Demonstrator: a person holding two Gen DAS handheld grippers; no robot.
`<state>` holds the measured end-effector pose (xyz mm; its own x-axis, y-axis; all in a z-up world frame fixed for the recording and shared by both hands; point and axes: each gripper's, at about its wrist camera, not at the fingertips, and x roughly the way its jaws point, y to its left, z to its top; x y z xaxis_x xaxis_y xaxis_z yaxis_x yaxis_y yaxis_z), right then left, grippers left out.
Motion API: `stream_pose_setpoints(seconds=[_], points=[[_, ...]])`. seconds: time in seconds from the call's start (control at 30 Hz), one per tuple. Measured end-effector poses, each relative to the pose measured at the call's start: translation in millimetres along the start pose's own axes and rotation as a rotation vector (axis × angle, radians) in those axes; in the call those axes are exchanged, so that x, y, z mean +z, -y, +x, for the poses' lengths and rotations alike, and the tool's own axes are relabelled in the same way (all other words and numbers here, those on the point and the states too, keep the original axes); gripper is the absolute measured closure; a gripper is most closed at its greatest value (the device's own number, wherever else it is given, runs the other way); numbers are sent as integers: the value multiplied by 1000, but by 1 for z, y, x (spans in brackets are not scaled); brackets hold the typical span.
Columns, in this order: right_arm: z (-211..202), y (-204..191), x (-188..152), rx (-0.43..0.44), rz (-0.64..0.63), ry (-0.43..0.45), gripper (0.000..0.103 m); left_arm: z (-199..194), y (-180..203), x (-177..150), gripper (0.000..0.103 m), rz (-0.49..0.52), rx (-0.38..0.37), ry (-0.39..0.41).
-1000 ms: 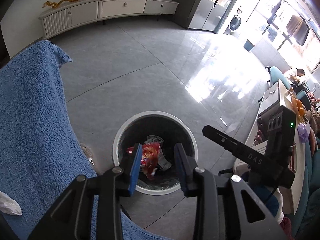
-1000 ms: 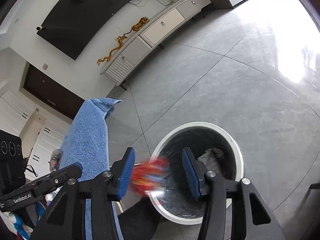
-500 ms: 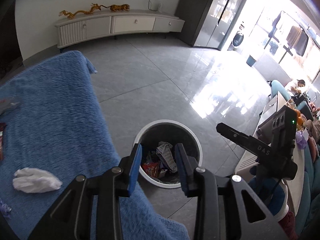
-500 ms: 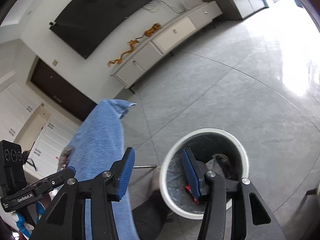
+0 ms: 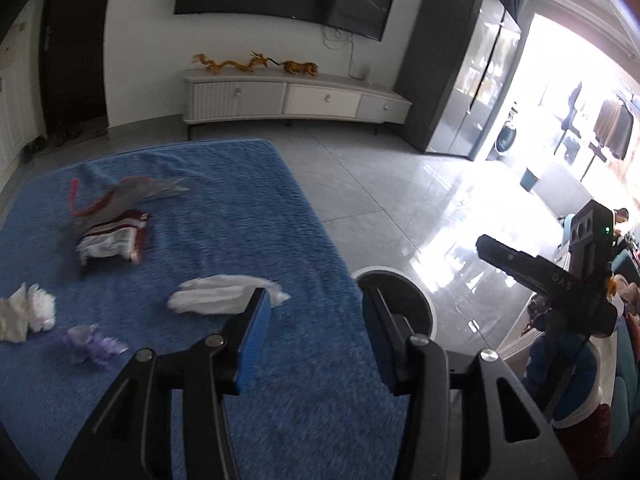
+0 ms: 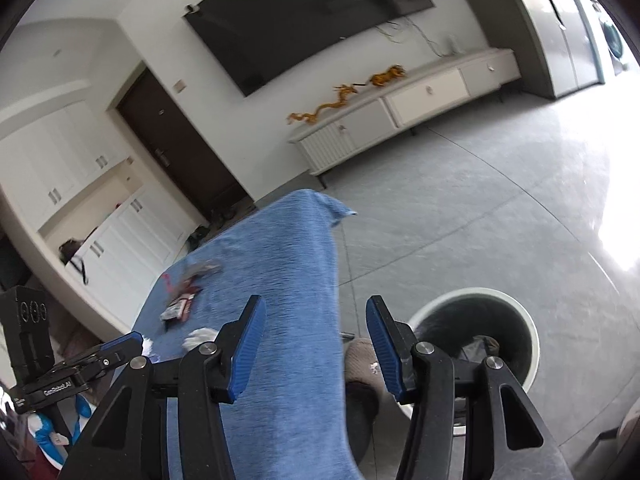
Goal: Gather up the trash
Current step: 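Move both open tools back over the rug toward the remaining trash, then grasp the white paw-print paper bag with the left tool while the right tool grasps crumpled white plastic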
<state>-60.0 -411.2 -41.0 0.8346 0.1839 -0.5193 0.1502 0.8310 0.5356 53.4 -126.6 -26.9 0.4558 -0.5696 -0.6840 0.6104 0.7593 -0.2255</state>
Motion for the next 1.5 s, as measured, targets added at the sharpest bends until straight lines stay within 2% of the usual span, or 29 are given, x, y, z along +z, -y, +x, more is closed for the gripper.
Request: stream_pose_setpoints(seconds=[0.33,0.53,0.67,0.9,1.13,1.37,1.5], points=[[6,-68,-7,54,-137,-32,50,-60,-92,-50,57,-189,88,65],[25,-84,-17,79,-172,-79,48,-65,-145,-80,57,-320,156,53],[41,-82,-22,85,-174,-118,48,-63,-175,-90,57,-412,168,52],[72,-85,-27,101,-179,-177,48,-47,-226,-90,57,-571,127,62],[105,-90,-33,118,-183,-238,48,-25,-265,-90,57,-687,107,62],[132,-99,-39,123,-209,-287,48,-12,-308,-86,57,-803,124,95],[146,-103,-38,121,-224,-310,48,-10,-330,-81,58,-868,90,124]])
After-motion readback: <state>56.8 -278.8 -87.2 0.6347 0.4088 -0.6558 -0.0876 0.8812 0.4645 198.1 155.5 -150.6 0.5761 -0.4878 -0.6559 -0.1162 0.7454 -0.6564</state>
